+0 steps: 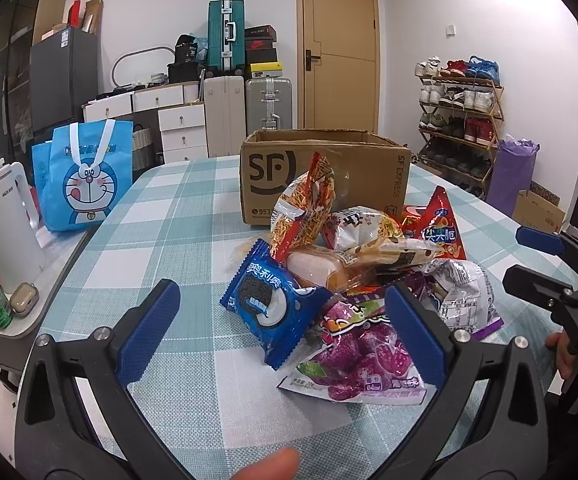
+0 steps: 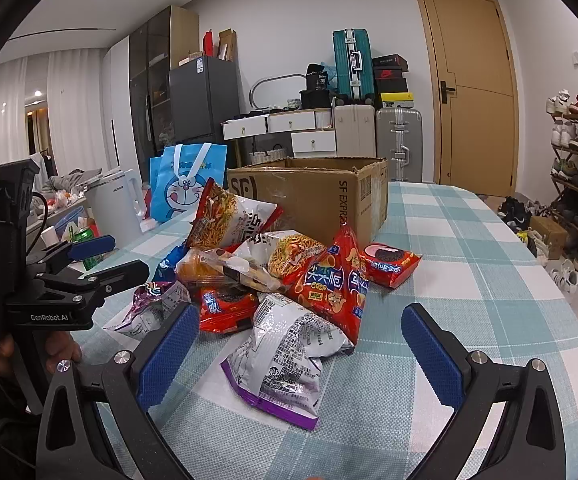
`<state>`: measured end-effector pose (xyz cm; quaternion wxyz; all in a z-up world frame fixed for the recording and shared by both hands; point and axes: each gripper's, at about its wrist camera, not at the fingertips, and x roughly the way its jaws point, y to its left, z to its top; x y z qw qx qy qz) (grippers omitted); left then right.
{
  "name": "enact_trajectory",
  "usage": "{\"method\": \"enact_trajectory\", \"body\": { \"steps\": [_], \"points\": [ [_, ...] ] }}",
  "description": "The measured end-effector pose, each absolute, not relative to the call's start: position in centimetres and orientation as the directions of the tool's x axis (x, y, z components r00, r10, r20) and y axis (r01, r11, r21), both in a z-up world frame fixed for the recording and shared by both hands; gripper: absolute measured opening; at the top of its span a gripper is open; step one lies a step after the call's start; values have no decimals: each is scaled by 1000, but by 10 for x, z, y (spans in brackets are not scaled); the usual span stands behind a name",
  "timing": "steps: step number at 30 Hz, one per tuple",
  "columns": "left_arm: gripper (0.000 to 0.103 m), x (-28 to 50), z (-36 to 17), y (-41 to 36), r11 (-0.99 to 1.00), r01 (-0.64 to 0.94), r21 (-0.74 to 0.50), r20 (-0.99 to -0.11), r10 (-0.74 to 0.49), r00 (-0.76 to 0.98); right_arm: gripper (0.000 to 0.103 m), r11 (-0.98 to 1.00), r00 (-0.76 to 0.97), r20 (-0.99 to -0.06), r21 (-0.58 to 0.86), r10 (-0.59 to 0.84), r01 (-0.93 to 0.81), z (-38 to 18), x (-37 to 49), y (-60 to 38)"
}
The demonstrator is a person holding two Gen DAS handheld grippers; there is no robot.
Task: Organize snacks
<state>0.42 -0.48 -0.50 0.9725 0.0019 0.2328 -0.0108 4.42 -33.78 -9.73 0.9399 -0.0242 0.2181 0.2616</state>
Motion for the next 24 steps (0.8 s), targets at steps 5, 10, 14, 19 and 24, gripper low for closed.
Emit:
{"method": "enact_trajectory", "body": {
  "steps": [5,10,14,19,24],
  "points": [
    [102,6,-5,-4,1000,23,6,-453,-18,891,103,863,768,-425,71,480,-500,-97,45,-338],
    [102,3,-3,-5,1000,21,5,-448,-17,894,103,866,771,-424,69,475,-496,-97,45,-339],
    [102,2,-2,-4,1000,19,12,-451,-12,893,103,869,774,-423,68,471,-491,-97,45,-340],
    [102,1,-1,-4,1000,18,13,-449,-10,893,103,873,771,-437,71,463,-483,-98,48,-340],
    [102,0,2,-2,1000,14,0,-447,-13,895,103,873,755,-469,77,457,-481,-104,53,-337]
  ]
}}
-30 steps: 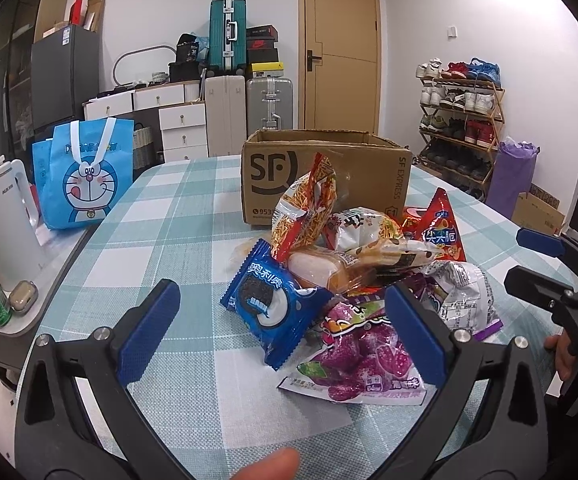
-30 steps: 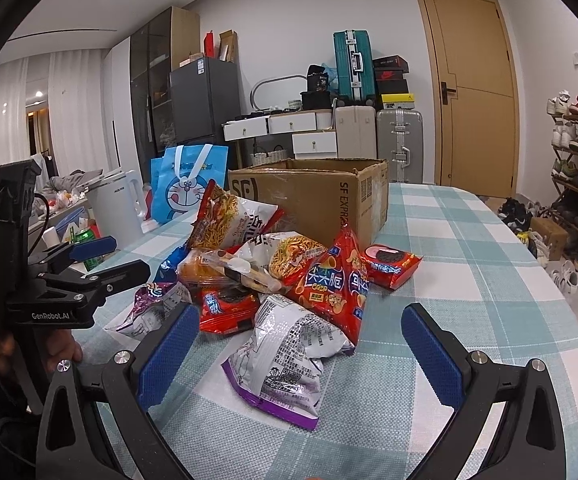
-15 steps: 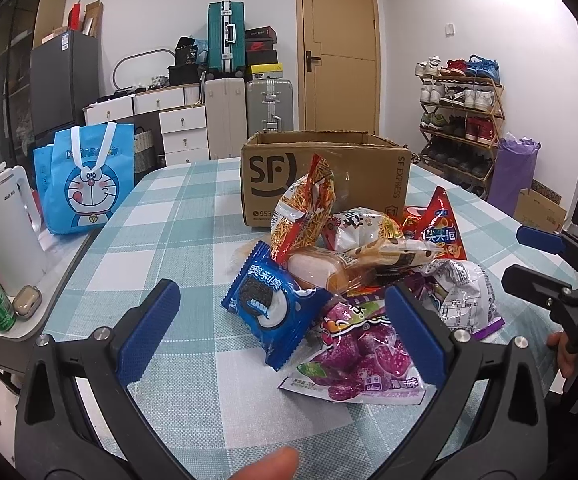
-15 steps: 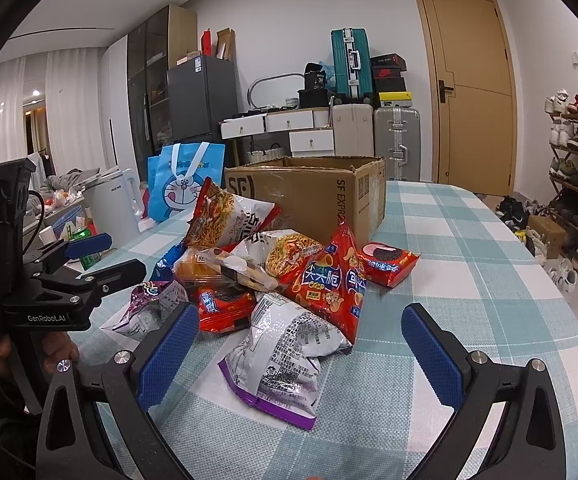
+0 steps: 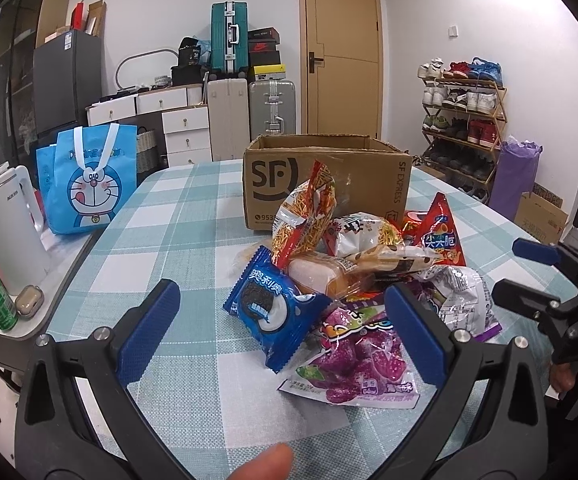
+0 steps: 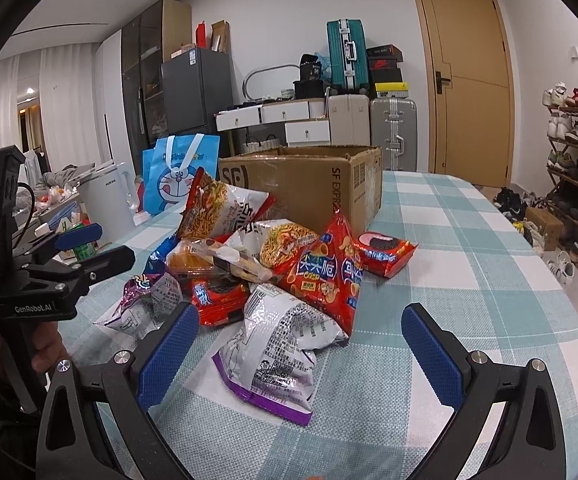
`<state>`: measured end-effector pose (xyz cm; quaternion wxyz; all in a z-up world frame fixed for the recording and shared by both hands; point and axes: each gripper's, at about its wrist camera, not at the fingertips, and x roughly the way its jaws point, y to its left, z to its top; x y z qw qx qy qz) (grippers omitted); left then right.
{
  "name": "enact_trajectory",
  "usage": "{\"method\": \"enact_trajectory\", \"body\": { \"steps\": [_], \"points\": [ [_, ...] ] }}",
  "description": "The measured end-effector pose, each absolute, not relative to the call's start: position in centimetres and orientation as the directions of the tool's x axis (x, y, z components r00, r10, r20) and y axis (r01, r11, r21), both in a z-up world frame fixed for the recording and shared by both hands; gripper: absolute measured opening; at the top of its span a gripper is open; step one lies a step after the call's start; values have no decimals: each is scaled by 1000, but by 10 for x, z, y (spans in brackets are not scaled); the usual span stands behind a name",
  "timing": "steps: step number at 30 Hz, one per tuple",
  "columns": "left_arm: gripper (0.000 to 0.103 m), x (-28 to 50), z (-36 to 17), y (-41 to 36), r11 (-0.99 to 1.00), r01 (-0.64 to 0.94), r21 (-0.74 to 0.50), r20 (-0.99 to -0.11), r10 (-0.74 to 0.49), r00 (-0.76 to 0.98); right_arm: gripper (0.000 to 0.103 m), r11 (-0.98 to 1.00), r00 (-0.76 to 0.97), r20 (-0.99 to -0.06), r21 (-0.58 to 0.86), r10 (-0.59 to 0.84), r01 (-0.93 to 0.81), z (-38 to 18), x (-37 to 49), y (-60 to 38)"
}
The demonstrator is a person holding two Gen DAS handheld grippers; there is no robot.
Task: Organize snacks
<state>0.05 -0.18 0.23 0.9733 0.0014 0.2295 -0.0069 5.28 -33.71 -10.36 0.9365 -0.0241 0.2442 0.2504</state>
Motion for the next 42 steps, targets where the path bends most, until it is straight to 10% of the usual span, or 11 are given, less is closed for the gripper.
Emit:
{"method": "enact_trajectory", "body": {
  "steps": [37,42],
  "points": [
    [102,11,-17,-38,983,173,55,-542,-116,832,102,857,638,-614,134,466,-497,-122,82,-313],
    [102,18,-25,-39,982,182,43,-568,-126,813,85,852,588,-653,179,477,-492,-129,89,-309]
  ]
}}
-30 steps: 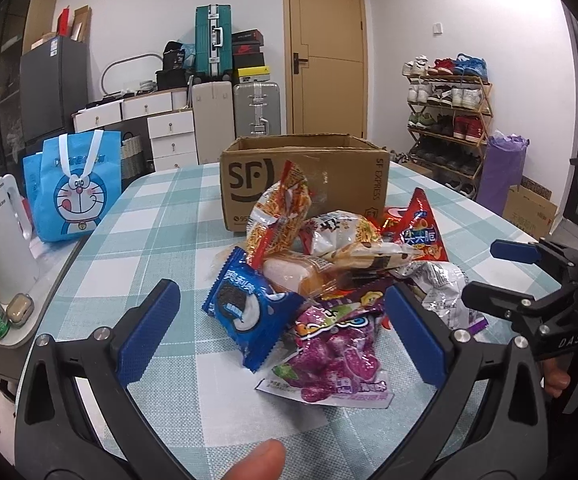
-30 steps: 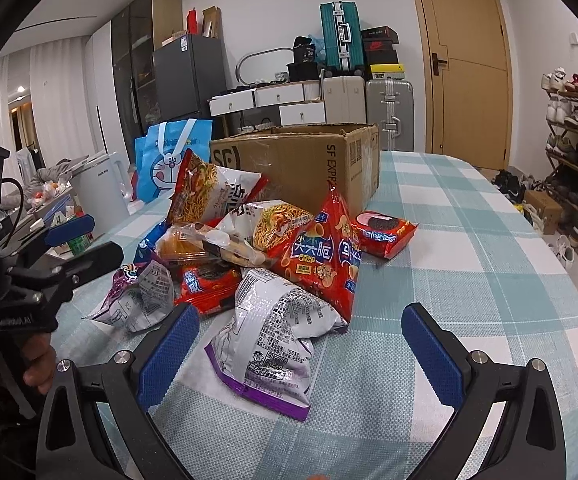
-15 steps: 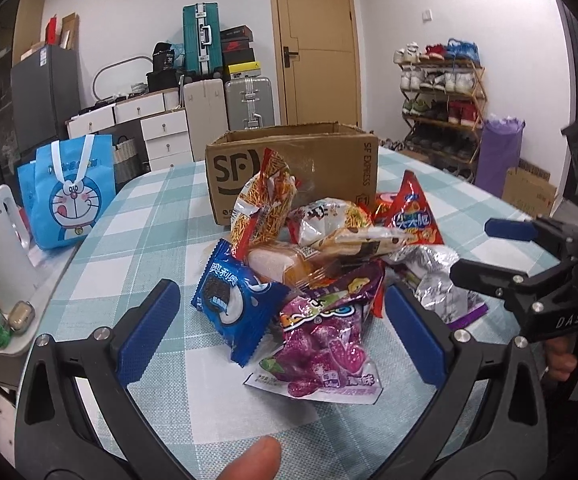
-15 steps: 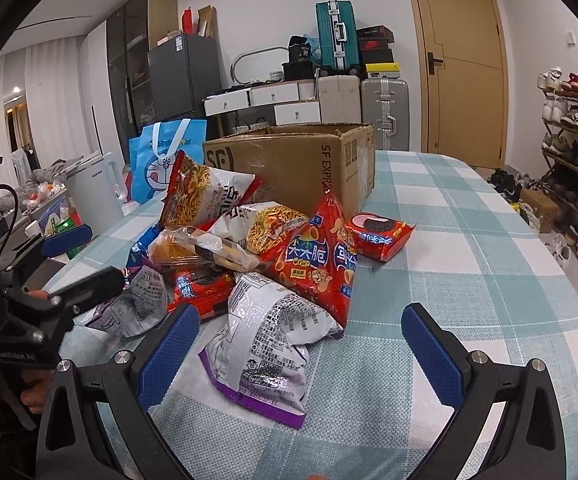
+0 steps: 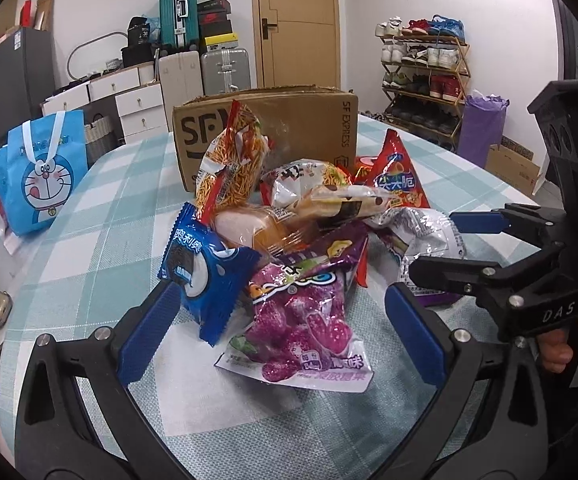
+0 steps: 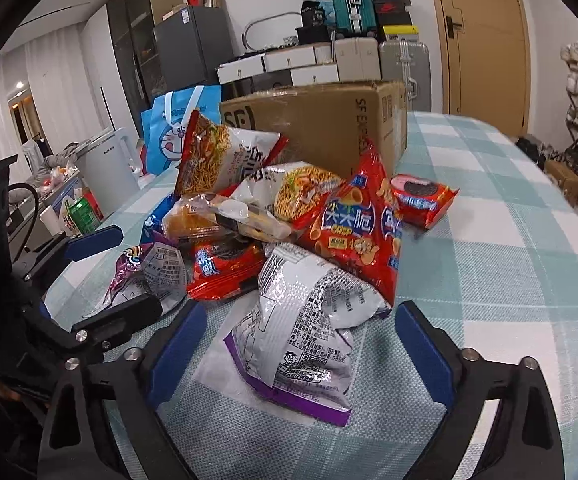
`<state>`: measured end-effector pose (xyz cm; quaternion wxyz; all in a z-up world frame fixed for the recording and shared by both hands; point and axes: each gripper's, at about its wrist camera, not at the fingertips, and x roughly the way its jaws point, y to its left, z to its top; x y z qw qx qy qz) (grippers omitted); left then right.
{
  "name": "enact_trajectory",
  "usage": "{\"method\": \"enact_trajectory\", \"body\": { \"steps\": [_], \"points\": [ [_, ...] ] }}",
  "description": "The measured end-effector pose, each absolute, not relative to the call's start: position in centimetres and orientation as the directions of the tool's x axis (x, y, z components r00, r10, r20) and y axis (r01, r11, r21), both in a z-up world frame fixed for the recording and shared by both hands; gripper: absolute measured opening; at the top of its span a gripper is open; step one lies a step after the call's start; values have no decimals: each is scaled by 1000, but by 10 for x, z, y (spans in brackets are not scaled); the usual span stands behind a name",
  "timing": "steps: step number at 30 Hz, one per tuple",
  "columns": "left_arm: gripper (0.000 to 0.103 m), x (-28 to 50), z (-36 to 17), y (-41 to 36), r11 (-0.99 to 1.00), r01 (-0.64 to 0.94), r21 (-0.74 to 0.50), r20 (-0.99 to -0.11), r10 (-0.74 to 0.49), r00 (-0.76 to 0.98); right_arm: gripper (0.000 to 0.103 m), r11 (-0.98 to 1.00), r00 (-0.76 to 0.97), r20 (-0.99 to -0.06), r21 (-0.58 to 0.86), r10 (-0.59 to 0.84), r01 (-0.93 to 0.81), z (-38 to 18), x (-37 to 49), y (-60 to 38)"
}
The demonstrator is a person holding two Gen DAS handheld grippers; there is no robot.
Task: Organize snacks
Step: 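Grasp the purple candy bag with the left tool while the right tool grasps the white-purple chip bag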
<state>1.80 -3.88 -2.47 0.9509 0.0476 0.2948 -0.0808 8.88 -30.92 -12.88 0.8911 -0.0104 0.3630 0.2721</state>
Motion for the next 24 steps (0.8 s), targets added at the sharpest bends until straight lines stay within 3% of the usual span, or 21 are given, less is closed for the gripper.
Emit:
{"method": "enact_trajectory", "body": {
  "steps": [5,7,9,12,18,24],
  "points": [
    [101,25,-31,-39,983,178,35,-592,-123,796,73,859,585,-668,171,461,-482,-134,93,-306],
    [92,29,-35,-37,983,182,18,-608,-134,783,70,859,587,-667,165,458,-484,-135,91,-307],
    [85,31,-38,-36,983,183,0,-623,-143,769,57,859,590,-665,161,458,-486,-135,89,-308],
    [74,34,-39,-33,985,171,-5,-629,-136,765,53,854,587,-659,173,471,-491,-136,85,-313],
    [52,35,-35,-27,980,192,-50,-637,-180,749,52,851,595,-644,178,480,-494,-134,79,-320],
    [45,28,-31,-24,979,191,-64,-632,-188,752,52,850,607,-632,169,483,-499,-132,75,-321]
  ]
}}
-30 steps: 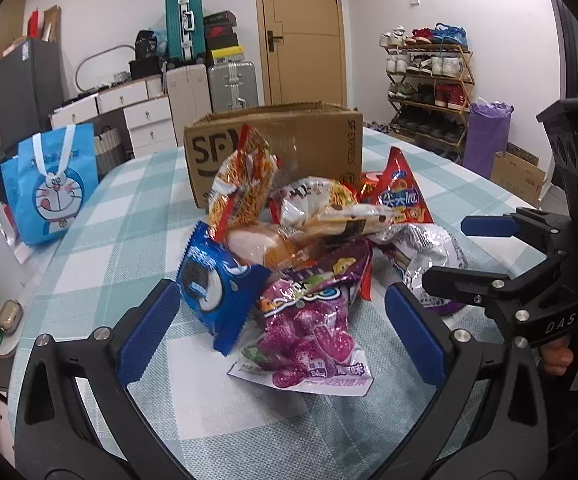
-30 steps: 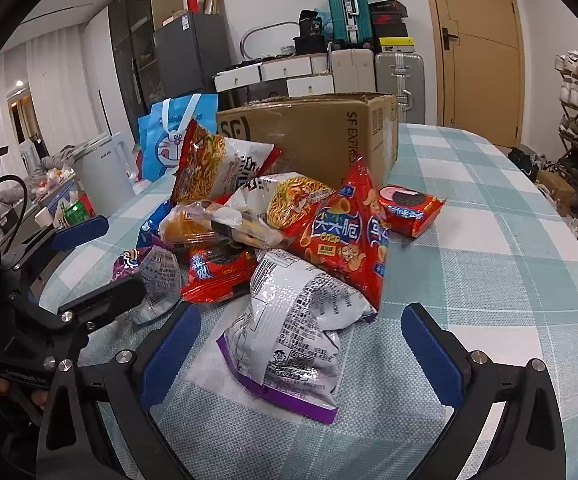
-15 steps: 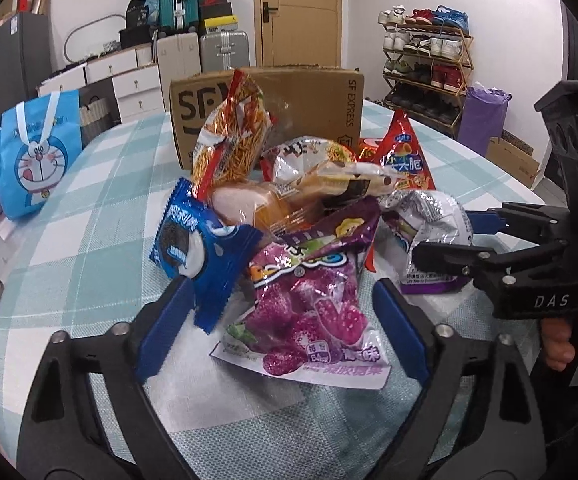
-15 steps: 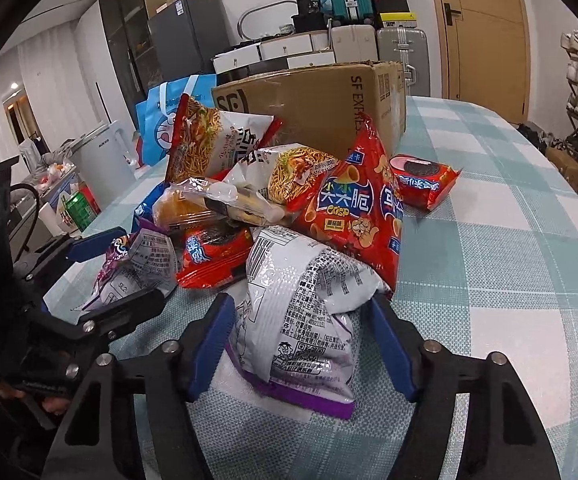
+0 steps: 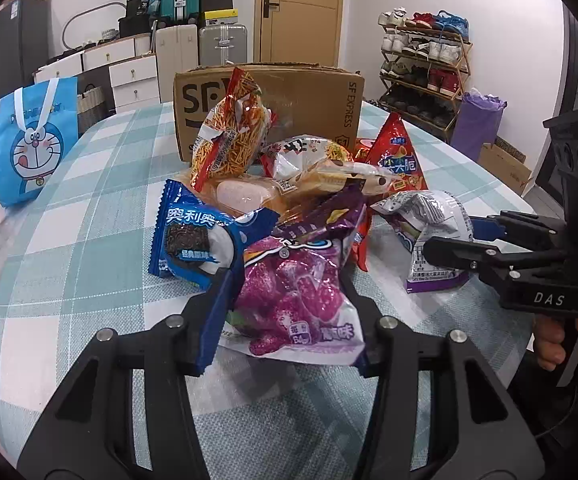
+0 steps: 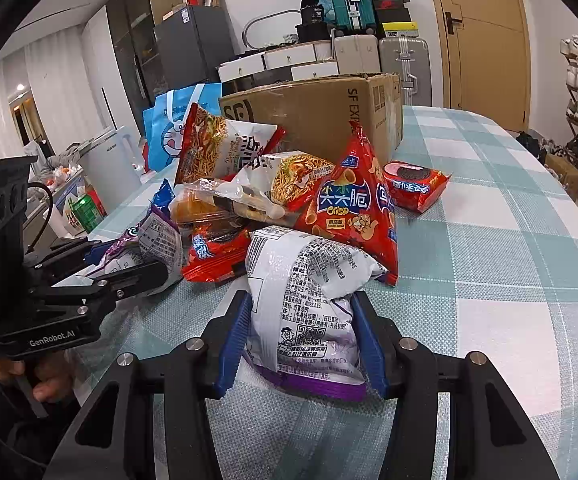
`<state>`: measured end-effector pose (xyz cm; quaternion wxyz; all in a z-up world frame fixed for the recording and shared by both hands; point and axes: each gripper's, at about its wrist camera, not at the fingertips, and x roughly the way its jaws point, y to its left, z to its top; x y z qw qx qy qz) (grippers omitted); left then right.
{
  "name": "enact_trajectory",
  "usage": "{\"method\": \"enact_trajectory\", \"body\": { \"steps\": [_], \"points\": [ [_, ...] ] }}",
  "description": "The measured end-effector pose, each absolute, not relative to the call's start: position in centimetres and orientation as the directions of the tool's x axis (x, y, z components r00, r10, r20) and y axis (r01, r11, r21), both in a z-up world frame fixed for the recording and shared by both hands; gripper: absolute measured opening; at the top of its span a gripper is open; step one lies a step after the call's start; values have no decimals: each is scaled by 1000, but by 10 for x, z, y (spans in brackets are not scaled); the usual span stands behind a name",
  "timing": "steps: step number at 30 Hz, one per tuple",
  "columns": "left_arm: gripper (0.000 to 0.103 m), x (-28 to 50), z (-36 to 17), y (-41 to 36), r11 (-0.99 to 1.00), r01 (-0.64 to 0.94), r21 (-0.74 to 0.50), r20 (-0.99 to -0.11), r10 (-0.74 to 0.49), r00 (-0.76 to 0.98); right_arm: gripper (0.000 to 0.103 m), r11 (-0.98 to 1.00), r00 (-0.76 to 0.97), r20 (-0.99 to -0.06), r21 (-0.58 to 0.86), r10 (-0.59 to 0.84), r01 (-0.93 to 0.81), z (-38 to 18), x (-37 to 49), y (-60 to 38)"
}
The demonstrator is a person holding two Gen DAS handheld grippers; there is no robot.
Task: Organize snacks
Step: 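Grasp the purple candy bag with the left tool while the right tool grasps the white-purple chip bag, then lift both bags and carry them over the open cardboard box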
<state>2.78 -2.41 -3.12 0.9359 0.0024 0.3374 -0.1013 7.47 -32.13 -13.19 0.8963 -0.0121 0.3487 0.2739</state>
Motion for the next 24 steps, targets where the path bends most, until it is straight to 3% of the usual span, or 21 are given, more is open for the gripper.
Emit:
{"method": "enact_trajectory", "body": {
  "steps": [10,24],
  "points": [
    [38,4,-17,-26,970,229,-76,-581,-230,781,46,838,637,-576,172,512,-518,-119,68,-327],
    [37,-18,6,-23,967,237,-99,-505,-254,825,46,814,684,-453,212,572,-540,-97,52,-342]
  ]
}}
